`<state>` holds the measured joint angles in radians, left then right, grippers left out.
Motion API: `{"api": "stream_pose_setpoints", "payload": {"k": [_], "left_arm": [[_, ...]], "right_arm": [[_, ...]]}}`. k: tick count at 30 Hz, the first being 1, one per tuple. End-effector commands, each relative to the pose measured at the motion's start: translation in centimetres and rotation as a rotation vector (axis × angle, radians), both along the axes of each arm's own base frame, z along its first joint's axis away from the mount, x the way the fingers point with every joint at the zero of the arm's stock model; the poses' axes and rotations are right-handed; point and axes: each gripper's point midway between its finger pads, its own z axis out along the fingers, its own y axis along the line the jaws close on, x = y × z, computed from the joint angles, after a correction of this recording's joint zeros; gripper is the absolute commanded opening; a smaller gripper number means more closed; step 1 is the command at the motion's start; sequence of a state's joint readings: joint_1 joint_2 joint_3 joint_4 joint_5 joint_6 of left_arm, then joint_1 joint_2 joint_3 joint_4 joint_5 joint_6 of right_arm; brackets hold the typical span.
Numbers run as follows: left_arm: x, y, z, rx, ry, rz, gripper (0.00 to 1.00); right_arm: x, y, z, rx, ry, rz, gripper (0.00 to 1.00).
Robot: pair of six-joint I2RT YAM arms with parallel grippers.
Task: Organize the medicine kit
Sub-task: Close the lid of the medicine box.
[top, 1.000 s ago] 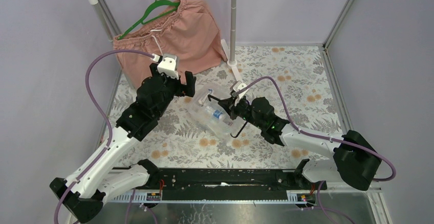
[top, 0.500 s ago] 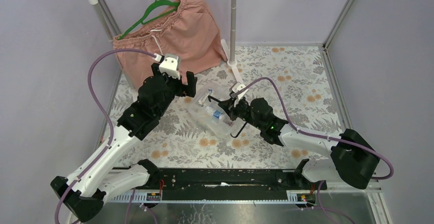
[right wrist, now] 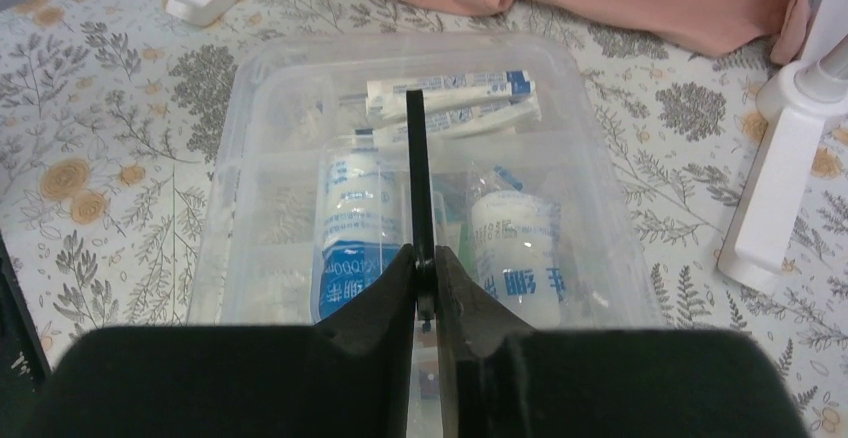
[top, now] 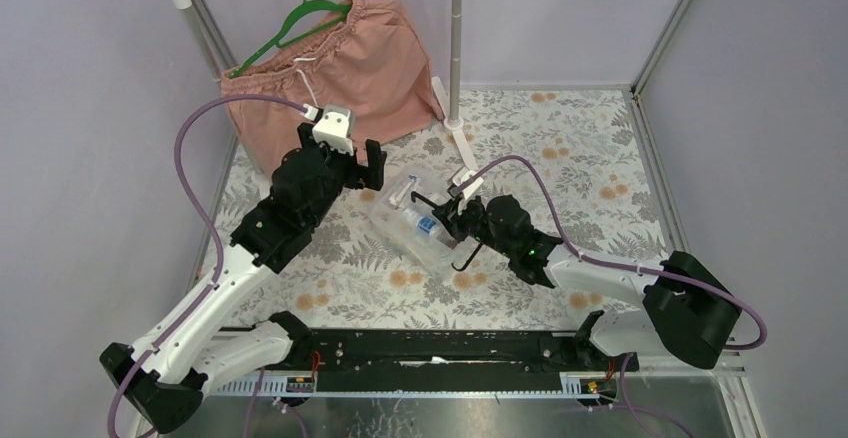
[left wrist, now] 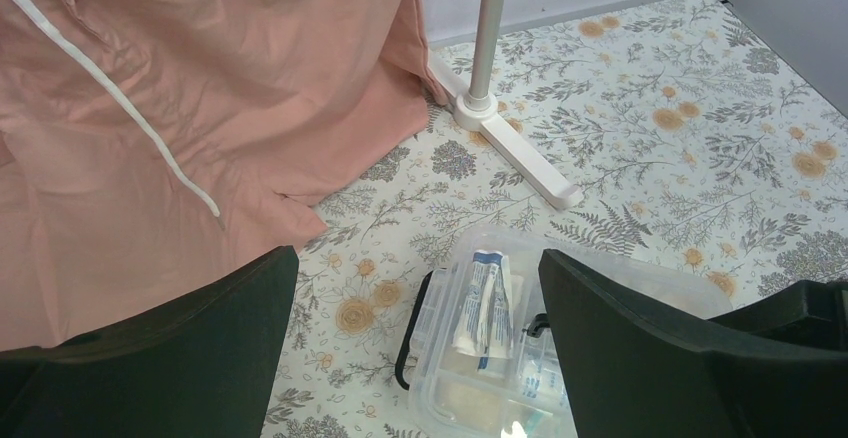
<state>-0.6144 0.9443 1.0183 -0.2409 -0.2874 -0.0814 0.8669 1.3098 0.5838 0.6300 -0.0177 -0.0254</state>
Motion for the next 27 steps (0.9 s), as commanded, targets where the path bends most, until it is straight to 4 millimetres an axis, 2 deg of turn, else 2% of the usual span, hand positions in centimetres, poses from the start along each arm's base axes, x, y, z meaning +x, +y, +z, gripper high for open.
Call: {"api": "stream_pose_setpoints", "payload": {"k": [1, 8, 14, 20, 23, 27], "left_arm": [[0.2, -0.2, 0.3, -0.02, -0.003, -0.005, 0.99], [0.3, -0.6, -0.1, -0.02, 0.01, -0.015, 0.99], [0.7, -0.6, -1.2, -0.041, 0.043, -0.005, 0.99], [2.3, 0.4, -3.7, -0.167, 0.158, 0.01, 0.99], [3.0, 0.4, -4.7, -0.203, 0.198, -0.006, 0.99], [3.6, -0.2, -5.5, -0.226, 0.227, -0.046, 0.99]], "right_arm": [[-0.6, -1.0, -1.9, -0.056, 0.051, -0.011, 0.18], [-0.9, -1.3, -2.2, -0.077, 0.057, -0.01, 0.17], [-1.8, -1.0, -2.6, -0.113, 0.056, 0.063, 0.33], [-2.3, -1.1, -2.7, -0.101, 0.063, 0.076, 0.38], [-1.9, -1.3, -1.8, -0.074, 0.038, 0.045, 0.42], [-1.2, -0.9, 0.6, -0.028, 0.002, 0.029, 0.48]]}}
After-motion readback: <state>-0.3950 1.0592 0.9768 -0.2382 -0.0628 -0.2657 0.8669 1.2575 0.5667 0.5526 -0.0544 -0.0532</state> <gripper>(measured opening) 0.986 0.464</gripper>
